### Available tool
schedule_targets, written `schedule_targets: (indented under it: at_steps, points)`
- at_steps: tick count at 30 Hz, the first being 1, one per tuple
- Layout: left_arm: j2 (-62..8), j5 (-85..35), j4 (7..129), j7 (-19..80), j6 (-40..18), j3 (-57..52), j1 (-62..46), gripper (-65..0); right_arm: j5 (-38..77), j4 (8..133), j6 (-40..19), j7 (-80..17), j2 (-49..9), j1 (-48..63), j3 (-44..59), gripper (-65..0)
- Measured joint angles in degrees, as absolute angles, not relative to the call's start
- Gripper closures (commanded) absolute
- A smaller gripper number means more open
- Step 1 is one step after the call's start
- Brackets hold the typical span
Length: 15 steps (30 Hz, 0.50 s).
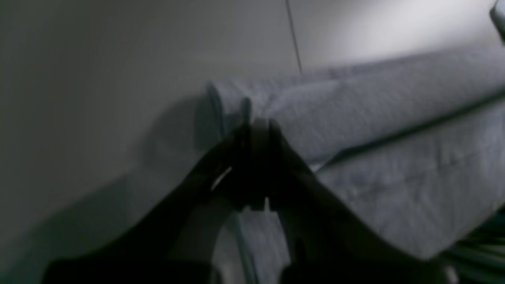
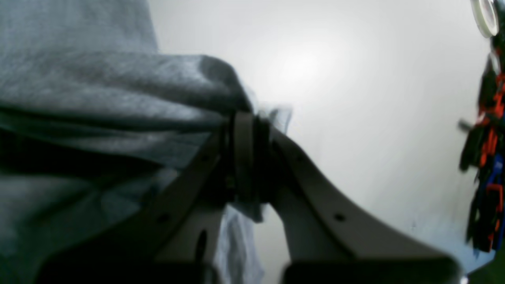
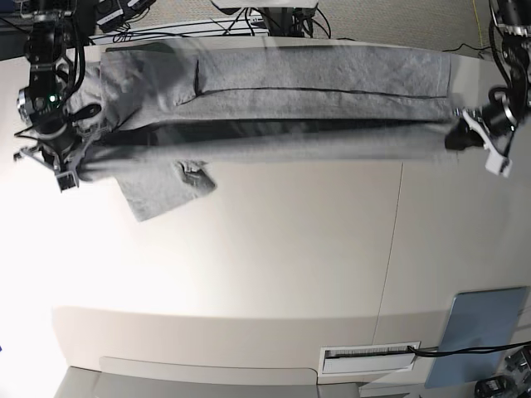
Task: Fold the T-shirt properly
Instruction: 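Fold the held side edge over onto the first fold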
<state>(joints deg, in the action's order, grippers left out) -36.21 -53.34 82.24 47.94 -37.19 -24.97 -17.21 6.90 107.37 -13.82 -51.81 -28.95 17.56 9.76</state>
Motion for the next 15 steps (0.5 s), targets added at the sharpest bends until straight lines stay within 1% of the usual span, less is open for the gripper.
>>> schedule_targets:
  at_steps: [5,10,15]
  points:
    - [-36.2,-54.0,82.2,46.6,-37.2,-25.0,-20.9,0.0,6.8,107.4,-11.9,-50.2,-29.0,21.8,9.8,0.0]
    - [-36.2,-53.8,82.2,46.5,-37.2,-25.0,-21.1,0.0,6.7,107.4,-10.9,-49.8,-29.1,25.3,9.8,0.0]
    - [-36.2,-53.4,82.2,46.5,-37.2,-25.0,-21.1,0.0,6.7,107.4,-10.1,-51.0,-29.0,25.8,9.8,0.0]
